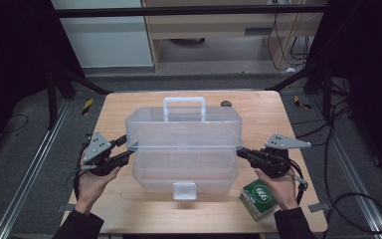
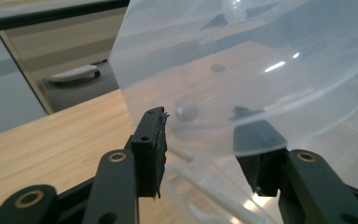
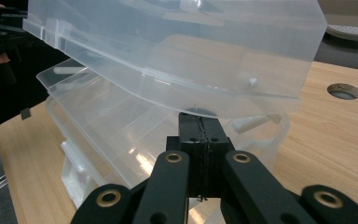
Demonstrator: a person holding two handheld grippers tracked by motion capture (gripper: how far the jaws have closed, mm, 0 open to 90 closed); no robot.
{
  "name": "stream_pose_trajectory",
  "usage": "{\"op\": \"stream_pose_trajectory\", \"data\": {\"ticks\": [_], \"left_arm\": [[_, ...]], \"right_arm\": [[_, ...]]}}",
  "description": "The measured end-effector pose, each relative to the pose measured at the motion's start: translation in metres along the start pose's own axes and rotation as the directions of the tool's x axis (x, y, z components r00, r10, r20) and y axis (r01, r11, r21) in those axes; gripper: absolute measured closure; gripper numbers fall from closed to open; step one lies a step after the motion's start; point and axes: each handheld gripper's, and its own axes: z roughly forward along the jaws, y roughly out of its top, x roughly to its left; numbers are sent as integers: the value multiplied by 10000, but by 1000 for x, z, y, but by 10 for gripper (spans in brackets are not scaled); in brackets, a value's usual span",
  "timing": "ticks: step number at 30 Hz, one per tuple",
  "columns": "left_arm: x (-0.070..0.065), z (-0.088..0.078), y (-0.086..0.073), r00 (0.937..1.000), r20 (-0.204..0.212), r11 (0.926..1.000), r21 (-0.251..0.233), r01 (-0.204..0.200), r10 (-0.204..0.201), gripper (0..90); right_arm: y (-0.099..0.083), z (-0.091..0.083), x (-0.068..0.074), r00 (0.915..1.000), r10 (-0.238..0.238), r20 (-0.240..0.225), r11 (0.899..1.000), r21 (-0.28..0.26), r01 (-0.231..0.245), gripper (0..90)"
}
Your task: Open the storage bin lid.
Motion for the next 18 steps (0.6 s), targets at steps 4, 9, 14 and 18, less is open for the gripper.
{"op": "stream_pose_trajectory", "data": {"ticks": [4,9,14,18], "left_arm": [[0,0,1,10000,-48,10000,-6,-21,21,560],[1,-1,1,9999,-144,10000,61,-26,27,588],[1,-2,2,9999,-146,9998,178,36,-33,597],[1,-2,2,9998,-183,9998,204,91,-87,597]], "right_arm": [[0,0,0,10000,4,11,10000,-29,-4,900],[0,0,0,10000,-4,16,10000,-16,4,897],[-3,3,-2,9996,78,257,9997,231,-84,864],[-8,6,-7,9967,208,779,9958,872,-276,838]]}}
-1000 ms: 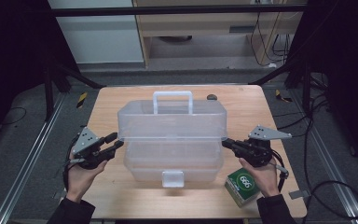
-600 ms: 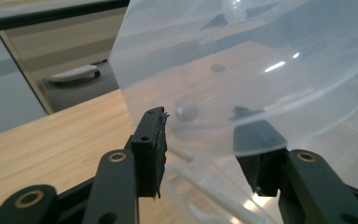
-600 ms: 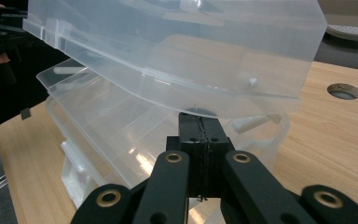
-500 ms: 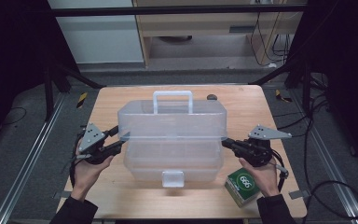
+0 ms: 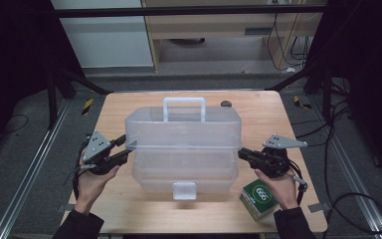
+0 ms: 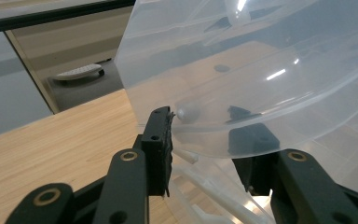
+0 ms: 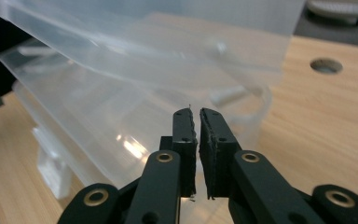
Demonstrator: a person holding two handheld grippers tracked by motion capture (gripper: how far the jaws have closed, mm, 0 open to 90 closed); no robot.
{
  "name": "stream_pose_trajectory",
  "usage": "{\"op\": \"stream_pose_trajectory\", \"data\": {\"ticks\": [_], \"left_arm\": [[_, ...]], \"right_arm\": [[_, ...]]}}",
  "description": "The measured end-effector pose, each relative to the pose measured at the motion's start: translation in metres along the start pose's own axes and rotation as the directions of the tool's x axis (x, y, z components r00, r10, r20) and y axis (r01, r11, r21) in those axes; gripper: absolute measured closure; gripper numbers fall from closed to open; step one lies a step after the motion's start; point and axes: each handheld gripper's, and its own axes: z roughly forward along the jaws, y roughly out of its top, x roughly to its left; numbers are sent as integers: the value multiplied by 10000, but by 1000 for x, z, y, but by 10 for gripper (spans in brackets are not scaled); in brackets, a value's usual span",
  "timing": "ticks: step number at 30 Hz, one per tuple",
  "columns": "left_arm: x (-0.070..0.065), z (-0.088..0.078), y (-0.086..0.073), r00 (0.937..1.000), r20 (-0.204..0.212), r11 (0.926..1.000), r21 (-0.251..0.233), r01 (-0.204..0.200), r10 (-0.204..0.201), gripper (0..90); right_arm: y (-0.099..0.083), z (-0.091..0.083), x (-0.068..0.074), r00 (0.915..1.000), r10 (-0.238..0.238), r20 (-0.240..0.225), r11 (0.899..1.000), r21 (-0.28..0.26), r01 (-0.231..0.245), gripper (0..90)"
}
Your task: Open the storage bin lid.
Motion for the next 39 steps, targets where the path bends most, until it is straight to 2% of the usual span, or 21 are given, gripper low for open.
{"op": "stream_pose_trajectory", "data": {"ticks": [7,17,26,39], "left_arm": [[0,0,0,10000,-2,10000,4,79,-79,598],[1,0,2,9999,-47,9999,-10,166,-166,600],[3,2,6,9996,-66,9996,-30,283,-283,606],[11,10,24,9987,-263,9984,-392,415,-425,628]], "right_arm": [[-11,18,-4,9989,155,436,9947,1004,-198,798],[-16,28,-4,9990,198,411,9863,1629,-263,781],[-17,32,-5,9981,443,436,9835,1735,-513,765],[-17,34,-5,9969,582,530,9829,1716,-665,745]]}}
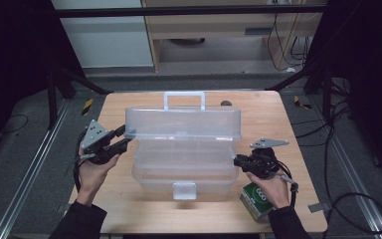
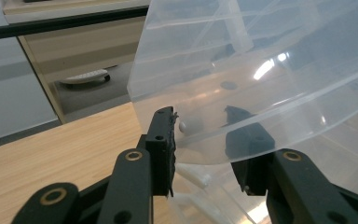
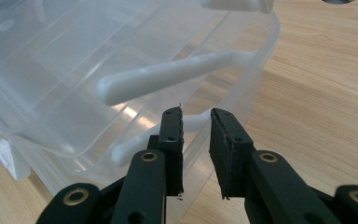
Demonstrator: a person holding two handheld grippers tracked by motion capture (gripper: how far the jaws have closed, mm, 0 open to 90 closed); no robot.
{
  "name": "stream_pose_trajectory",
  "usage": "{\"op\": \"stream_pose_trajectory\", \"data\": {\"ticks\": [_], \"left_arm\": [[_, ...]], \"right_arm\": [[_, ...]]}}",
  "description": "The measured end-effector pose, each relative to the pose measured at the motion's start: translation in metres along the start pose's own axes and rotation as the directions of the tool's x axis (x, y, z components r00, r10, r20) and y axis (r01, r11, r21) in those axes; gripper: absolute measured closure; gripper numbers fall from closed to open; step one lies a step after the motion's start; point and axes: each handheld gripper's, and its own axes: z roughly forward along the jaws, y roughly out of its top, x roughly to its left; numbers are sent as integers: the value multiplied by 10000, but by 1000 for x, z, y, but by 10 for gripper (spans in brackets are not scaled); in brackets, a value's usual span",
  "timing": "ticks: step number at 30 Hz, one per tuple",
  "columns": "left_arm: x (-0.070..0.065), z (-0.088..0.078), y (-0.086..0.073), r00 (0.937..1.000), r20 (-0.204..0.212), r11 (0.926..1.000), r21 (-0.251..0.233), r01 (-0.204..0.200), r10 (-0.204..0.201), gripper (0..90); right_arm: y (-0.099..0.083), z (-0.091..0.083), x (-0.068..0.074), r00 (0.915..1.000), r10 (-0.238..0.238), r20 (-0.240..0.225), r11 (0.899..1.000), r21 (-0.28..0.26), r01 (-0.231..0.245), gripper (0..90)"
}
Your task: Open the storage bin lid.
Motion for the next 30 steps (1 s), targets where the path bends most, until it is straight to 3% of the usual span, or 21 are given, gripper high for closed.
{"op": "stream_pose_trajectory", "data": {"ticks": [15,23,30], "left_arm": [[11,17,25,9987,-496,9998,-210,64,-74,658],[16,26,35,9967,-777,9997,136,-210,220,704],[19,33,41,9946,-1014,9996,236,-180,203,733]], "right_arm": [[0,0,0,10000,29,16,10000,15,-29,745],[0,0,-1,9999,101,-4,9999,16,-101,745],[0,0,-1,9999,110,-26,9999,5,-110,745]]}}
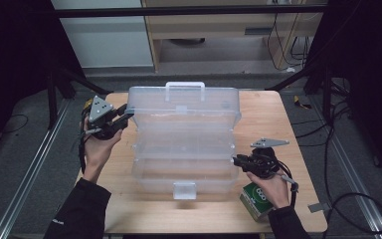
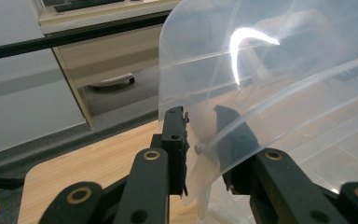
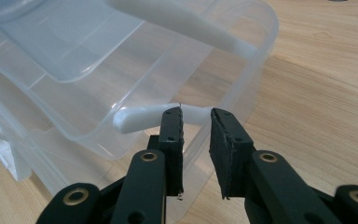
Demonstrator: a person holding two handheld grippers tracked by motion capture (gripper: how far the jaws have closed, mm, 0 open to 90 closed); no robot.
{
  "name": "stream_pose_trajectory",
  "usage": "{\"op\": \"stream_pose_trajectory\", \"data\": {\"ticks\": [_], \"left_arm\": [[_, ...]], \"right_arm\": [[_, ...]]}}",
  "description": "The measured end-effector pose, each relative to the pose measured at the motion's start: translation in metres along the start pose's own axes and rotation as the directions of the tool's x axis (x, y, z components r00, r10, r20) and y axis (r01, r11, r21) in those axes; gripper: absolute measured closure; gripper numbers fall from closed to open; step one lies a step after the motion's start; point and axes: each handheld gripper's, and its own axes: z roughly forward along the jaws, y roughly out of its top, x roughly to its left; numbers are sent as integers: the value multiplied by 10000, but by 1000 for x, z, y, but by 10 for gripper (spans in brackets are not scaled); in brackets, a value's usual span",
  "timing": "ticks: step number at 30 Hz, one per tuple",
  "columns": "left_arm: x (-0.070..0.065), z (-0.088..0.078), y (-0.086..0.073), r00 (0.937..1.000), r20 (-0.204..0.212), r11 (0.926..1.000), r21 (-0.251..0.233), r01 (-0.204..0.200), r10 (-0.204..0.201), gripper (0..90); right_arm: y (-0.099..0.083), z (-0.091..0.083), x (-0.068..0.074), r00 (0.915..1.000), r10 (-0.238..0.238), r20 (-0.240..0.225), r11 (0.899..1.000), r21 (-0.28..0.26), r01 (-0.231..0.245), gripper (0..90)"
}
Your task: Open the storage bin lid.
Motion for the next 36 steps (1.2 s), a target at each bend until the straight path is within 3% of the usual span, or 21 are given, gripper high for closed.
{"op": "stream_pose_trajectory", "data": {"ticks": [21,36], "left_arm": [[6,20,14,9988,-348,9994,21,354,-353,752],[12,36,23,9974,-609,9989,236,407,-392,757]], "right_arm": [[0,0,0,10000,-40,-20,10000,-14,40,745],[0,0,-2,10000,-27,-54,10000,-44,27,745]]}}
